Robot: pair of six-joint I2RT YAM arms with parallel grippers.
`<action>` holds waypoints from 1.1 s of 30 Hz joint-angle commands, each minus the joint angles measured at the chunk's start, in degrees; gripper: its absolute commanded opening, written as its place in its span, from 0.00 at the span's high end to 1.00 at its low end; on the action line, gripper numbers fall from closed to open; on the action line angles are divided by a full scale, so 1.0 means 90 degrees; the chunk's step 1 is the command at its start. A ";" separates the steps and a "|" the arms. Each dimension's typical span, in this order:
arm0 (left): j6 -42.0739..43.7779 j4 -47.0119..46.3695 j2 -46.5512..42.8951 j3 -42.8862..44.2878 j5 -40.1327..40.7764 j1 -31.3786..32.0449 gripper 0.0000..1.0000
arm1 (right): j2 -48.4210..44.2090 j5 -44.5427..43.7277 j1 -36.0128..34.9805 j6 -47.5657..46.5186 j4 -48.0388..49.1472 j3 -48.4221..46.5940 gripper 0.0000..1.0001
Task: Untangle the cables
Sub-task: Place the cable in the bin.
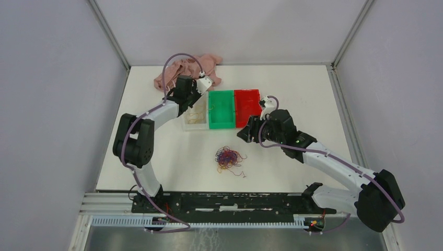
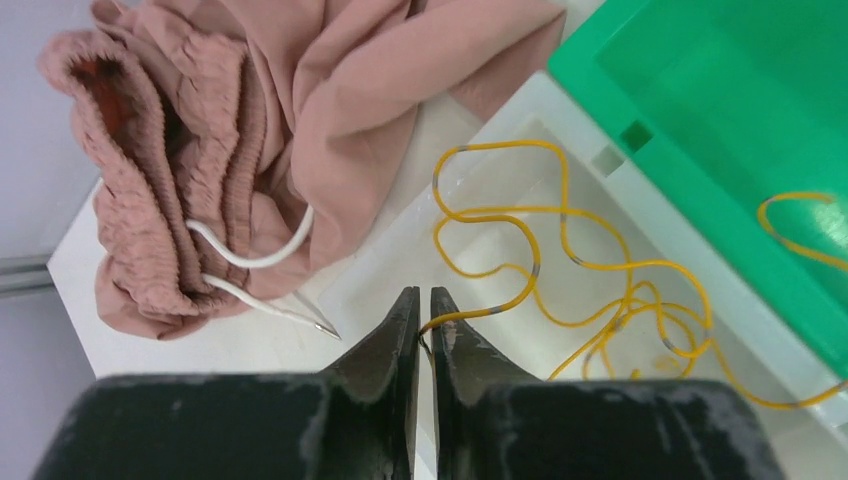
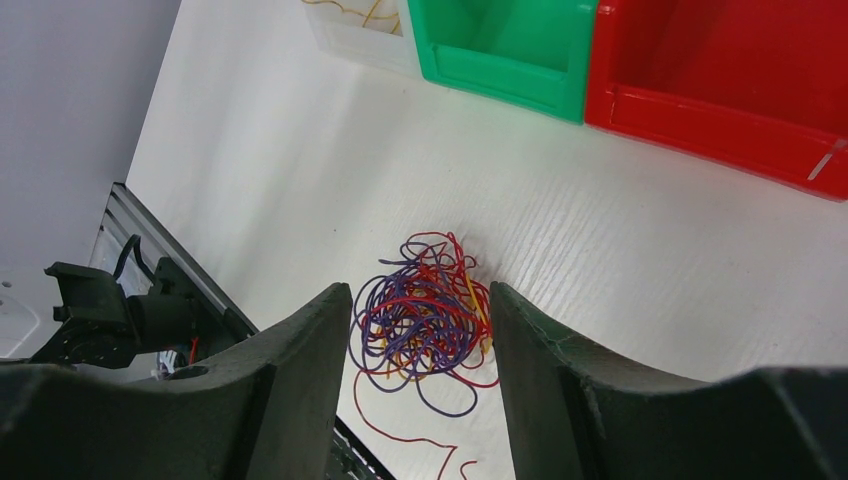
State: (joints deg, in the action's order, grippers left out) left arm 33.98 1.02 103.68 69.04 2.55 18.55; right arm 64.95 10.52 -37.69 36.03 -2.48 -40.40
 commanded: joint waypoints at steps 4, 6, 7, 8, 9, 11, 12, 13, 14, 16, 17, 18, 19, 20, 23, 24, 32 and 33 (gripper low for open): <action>-0.0107 -0.0153 -0.0081 -0.0041 -0.0486 -0.0108 0.58 | 0.0045 0.0095 0.0050 0.0117 0.0302 -0.0094 0.41; -0.0181 0.0065 -0.0101 0.0172 -0.0728 -0.0137 0.43 | 0.0052 0.0102 0.0050 0.0115 0.0280 -0.0145 0.41; -0.0242 0.0221 -0.0112 0.0296 -0.0861 -0.0173 0.38 | 0.0050 0.0106 0.0062 0.0110 0.0264 -0.0178 0.41; -0.0320 0.0378 -0.0119 0.0453 -0.0997 -0.0212 0.35 | 0.0057 0.0113 0.0064 0.0097 0.0252 -0.0208 0.41; -0.0349 0.0575 -0.0123 0.0615 -0.1129 -0.0260 0.31 | 0.0060 0.0124 0.0068 0.0091 0.0240 -0.0237 0.41; -0.0357 0.1078 -0.0097 0.0952 -0.1380 -0.0371 0.23 | 0.0082 0.0145 0.0086 0.0096 0.0227 -0.0300 0.41; -0.0358 0.1331 -0.0081 0.1137 -0.1514 -0.0461 0.20 | 0.0115 0.0164 0.0097 0.0110 0.0222 -0.0343 0.40; -0.0352 0.1589 -0.0068 0.1315 -0.1686 -0.0539 0.16 | 0.0145 0.0181 0.0101 0.0129 0.0233 -0.0395 0.40; -0.0360 0.1829 -0.0063 0.1499 -0.1871 -0.0613 0.13 | 0.0191 0.0199 0.0098 0.0146 0.0251 -0.0445 0.40; -0.0353 0.2305 -0.0081 0.1806 -0.2234 -0.0761 0.09 | 0.0329 0.0217 0.0114 0.0156 0.0270 -0.0573 0.40; -0.0352 0.2488 -0.0110 0.1917 -0.2439 -0.0818 0.08 | 0.0405 0.0203 0.0116 0.0163 0.0269 -0.0659 0.39; -0.0349 0.2641 -0.0147 0.1993 -0.2567 -0.0876 0.07 | 0.0518 0.0185 0.0115 0.0172 0.0274 -0.0754 0.38; -0.0300 0.2753 -0.0202 0.2038 -0.2668 -0.0910 0.07 | 0.0632 0.0183 0.0116 0.0159 0.0275 -0.0859 0.37; -0.0251 0.2848 -0.0267 0.2031 -0.2721 -0.0945 0.07 | 0.0831 0.0174 0.0111 0.0168 0.0291 -0.0988 0.36; -0.0076 0.2995 -0.0546 0.1788 -0.2791 -0.1008 0.10 | 0.1423 0.0157 0.0116 0.0204 0.0431 -0.1408 0.33; 0.0073 0.3060 -0.0619 0.1637 -0.2810 -0.1029 0.11 | 0.1663 0.0166 0.0116 0.0219 0.0494 -0.1569 0.32; 0.0495 0.3248 -0.1166 0.0503 -0.2905 -0.1307 0.12 | 0.3694 0.0066 -0.0026 -0.0015 0.0109 -0.3411 0.30; 0.0472 0.3192 -0.1186 0.0436 -0.2902 -0.1319 0.13 | 0.3908 0.0045 -0.0041 -0.0087 0.0034 -0.3613 0.31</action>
State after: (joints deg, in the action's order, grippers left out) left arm 35.79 29.58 96.40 75.22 -21.19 8.25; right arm 95.29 11.73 -37.30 37.23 -1.52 -65.47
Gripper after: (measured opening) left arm 0.880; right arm 0.701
